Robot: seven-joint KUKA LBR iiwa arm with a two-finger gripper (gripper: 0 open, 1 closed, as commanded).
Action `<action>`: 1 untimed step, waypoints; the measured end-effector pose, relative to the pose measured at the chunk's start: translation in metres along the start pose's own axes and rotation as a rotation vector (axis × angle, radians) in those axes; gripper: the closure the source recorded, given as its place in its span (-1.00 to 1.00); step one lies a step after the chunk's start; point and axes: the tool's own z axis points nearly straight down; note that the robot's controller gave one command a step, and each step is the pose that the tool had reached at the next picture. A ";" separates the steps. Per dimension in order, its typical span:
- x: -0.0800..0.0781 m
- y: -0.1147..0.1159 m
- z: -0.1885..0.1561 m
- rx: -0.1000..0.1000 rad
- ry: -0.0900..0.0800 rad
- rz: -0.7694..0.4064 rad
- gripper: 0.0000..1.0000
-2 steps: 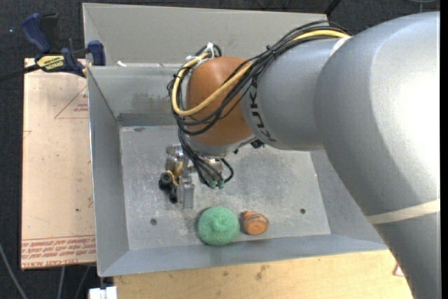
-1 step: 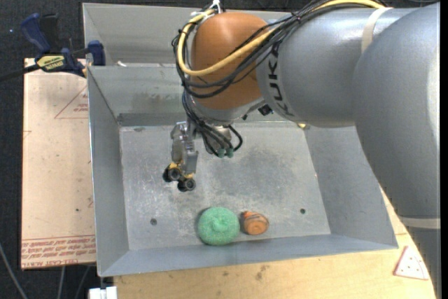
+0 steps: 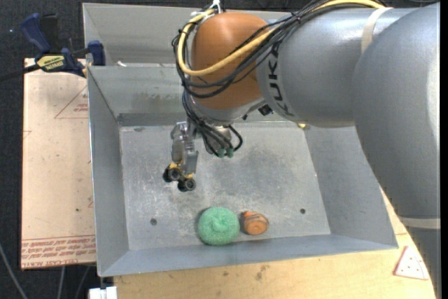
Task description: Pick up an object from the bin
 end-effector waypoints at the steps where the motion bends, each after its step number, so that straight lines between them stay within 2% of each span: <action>1: -0.017 0.000 -0.015 0.000 0.001 -0.012 1.00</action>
Offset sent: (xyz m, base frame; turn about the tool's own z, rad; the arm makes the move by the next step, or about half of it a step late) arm 0.0258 0.0142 0.0447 0.0020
